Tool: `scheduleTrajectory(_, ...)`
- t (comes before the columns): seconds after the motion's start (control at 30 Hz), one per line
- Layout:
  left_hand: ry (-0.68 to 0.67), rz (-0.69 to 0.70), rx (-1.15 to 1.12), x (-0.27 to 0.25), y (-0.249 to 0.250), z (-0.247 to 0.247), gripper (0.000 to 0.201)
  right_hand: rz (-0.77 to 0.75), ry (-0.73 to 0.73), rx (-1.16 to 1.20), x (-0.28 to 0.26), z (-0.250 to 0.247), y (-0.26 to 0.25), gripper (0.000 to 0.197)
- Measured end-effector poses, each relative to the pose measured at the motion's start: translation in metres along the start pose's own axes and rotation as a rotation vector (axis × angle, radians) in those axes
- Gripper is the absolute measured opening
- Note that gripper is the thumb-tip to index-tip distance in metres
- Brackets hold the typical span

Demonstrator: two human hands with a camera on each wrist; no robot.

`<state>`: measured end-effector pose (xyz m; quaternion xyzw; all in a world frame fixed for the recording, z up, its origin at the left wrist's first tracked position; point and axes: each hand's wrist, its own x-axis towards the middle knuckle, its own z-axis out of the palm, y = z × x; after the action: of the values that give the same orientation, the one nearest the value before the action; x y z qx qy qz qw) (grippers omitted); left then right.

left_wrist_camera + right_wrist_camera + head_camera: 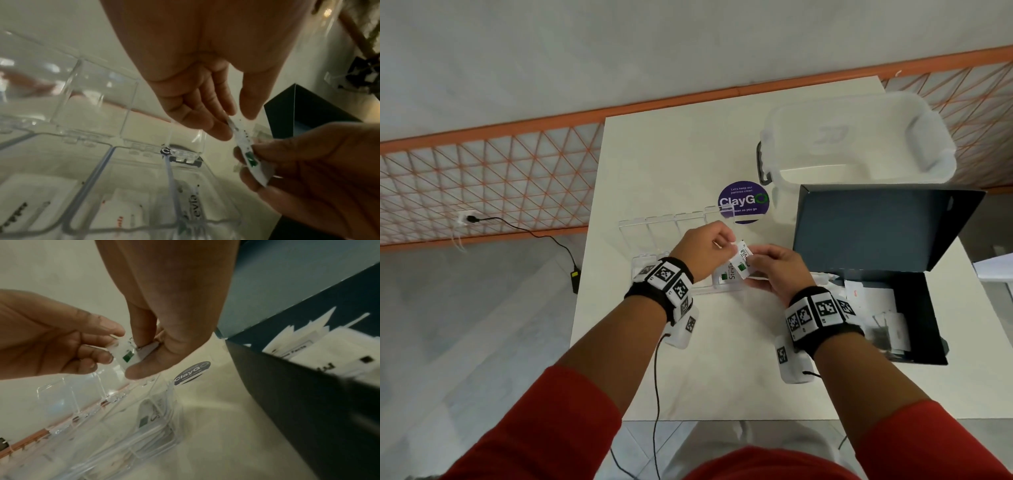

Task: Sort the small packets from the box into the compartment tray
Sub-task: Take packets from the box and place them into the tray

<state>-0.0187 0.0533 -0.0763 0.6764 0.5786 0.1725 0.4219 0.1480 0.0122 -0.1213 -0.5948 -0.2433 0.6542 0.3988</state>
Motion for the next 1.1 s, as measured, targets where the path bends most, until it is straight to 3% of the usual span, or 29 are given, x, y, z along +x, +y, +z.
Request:
scheduleTrajectory(0.23,0.093,-0.071,0.040,0.002,-0.010,-0.005,0.016,-0.005,0.001,-0.060,-0.002,0.001,-0.002,0.010)
scheduleTrajectory(0.57,0.026,-0.114,0.263,0.011,-0.022,0.013,0.016,-0.014,0.054,-0.046,-0.010,-0.042,-0.004,0.015)
scheduleTrajectory(0.67,-0.009,-0.079,0.343,0.013,-0.022,0.018,0.016,-0.018,0.046,-0.037,-0.012,-0.045,-0.007,0.015)
scheduleTrajectory(0.9,-0.171,0.127,0.835,0.012,-0.024,0.030,0.028,-0.018,0.058,-0.020,-0.019,-0.050,-0.006,0.013)
scheduleTrajectory(1.1,-0.135,0.230,0.809,0.005,-0.028,0.024,0.031,0.004,0.079,-0.118,-0.030,-0.065,-0.014,0.016)
